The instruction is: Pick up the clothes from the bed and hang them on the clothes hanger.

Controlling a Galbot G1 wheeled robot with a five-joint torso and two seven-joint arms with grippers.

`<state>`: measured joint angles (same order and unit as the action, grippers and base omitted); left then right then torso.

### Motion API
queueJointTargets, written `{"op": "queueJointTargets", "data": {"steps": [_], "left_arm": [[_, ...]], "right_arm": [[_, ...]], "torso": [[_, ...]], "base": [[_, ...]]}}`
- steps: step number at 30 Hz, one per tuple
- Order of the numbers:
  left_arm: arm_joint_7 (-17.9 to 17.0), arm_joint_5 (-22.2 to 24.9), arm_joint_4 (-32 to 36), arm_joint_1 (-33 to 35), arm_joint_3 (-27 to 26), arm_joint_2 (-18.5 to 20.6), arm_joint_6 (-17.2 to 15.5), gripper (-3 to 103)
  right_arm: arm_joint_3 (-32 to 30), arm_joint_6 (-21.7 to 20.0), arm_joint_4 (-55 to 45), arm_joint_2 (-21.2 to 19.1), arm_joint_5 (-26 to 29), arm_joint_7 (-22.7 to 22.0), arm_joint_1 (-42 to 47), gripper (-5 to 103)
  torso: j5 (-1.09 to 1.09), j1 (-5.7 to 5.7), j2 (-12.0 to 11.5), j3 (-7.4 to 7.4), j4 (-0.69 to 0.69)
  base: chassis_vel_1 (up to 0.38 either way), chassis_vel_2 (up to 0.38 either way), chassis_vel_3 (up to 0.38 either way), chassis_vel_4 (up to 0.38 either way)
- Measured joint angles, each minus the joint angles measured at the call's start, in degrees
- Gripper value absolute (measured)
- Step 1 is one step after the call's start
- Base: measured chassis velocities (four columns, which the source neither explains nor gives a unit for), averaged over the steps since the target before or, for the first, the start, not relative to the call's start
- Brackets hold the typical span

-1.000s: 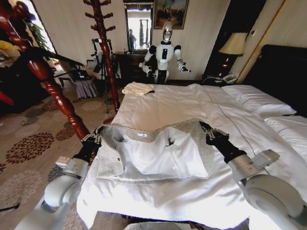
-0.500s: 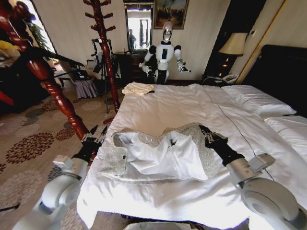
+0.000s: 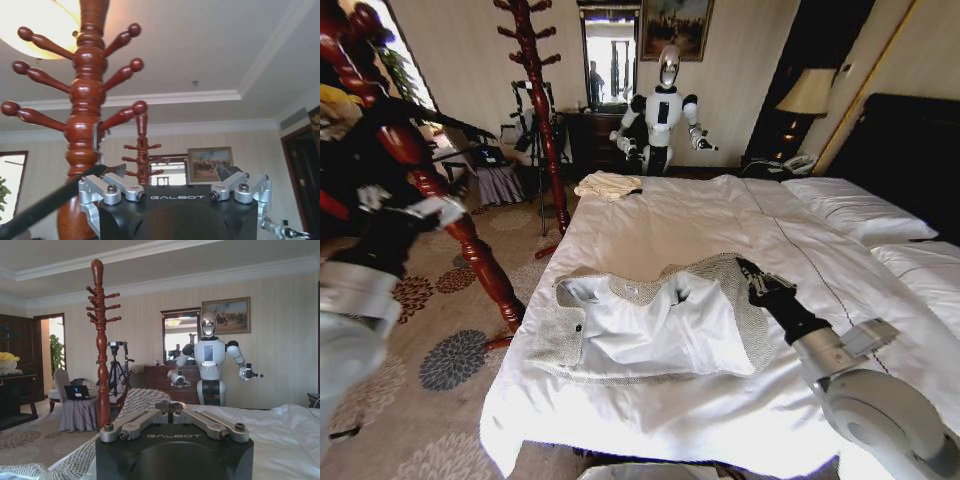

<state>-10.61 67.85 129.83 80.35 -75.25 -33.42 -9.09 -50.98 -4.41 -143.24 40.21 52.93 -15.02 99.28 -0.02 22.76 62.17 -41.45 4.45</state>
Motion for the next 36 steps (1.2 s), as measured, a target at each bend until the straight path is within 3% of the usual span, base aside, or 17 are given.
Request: {"op": "queueJointTargets", "data": {"steps": [4, 7, 8, 11, 13, 14, 17, 25, 27, 36], "left_arm": [[-0.3, 3.8, -6.3, -2.6, -1.5, 4.6, -0.8, 100], [-0.2, 8.9, -12.3, -5.9, -0.9, 9.4, -2.3, 100], [0.8, 11.7, -15.9, -7.5, -0.4, 12.8, -3.7, 100], [1.1, 13.0, -18.1, -8.1, -0.2, 15.1, -5.5, 100], [0.4, 15.1, -21.4, -8.3, -0.3, 18.5, -11.7, 100], [0.4, 15.1, -21.4, -8.3, -0.3, 18.5, -11.7, 100], [1.1, 16.1, -23.8, -8.4, -0.5, 20.0, -16.7, 100], [6.4, 16.2, -30.0, -9.1, -0.3, 20.4, -21.0, 100], [7.1, 16.7, -31.7, -9.2, 0.0, 20.4, -23.7, 100], [8.0, 17.8, -35.1, -13.6, 5.7, 23.2, -27.2, 100]], "right_arm": [[-0.2, 0.2, 0.0, 0.1, 0.0, 0.0, 0.0, 0], [-0.4, 0.3, 0.0, 0.1, 0.0, 0.0, -0.1, 0], [-0.5, 0.4, 0.0, 0.2, 0.1, 0.0, -0.2, 0], [-0.6, 0.5, 0.0, 0.2, 0.1, 0.0, -0.2, 0], [-0.6, 0.6, 0.0, 0.3, 0.1, -0.1, -0.1, 0], [-0.6, 0.6, 0.0, 0.3, 0.1, -0.1, -0.1, 0], [-0.6, 0.7, 0.0, 0.5, 0.0, -0.1, -0.1, 0], [-0.5, 0.7, 0.0, 0.5, -0.1, -0.2, -0.1, 0], [-0.6, 0.7, 0.0, 0.5, -0.1, -0.3, -0.1, 0], [-0.4, 0.7, 0.0, 0.5, -0.3, -0.3, 0.1, 0]], "torso": [[0.01, 0.0, 0.0, 0.0, 0.01], [-0.01, 0.01, 0.0, 0.0, 0.02], [0.01, 0.0, 0.0, 0.0, 0.03], [0.03, 0.0, 0.0, 0.0, 0.03], [0.01, 0.01, 0.0, 0.0, 0.02], [0.01, 0.01, 0.0, 0.0, 0.02], [0.01, 0.0, 0.0, 0.0, 0.02], [0.0, 0.0, 0.0, 0.0, 0.01], [0.01, 0.0, 0.0, 0.0, 0.01], [0.02, 0.01, 0.0, 0.0, 0.04]], "base": [[0.0, 0.0, 0.0, 0.0], [0.0, 0.0, 0.0, 0.0], [0.0, 0.0, 0.0, 0.0], [0.0, 0.0, 0.0, 0.0], [0.0, 0.0, 0.0, 0.0], [0.0, 0.0, 0.0, 0.0], [0.0, 0.0, 0.0, 0.0], [0.0, 0.0, 0.0, 0.0], [0.0, 0.0, 0.0, 0.0], [0.0, 0.0, 0.0, 0.0]]}}
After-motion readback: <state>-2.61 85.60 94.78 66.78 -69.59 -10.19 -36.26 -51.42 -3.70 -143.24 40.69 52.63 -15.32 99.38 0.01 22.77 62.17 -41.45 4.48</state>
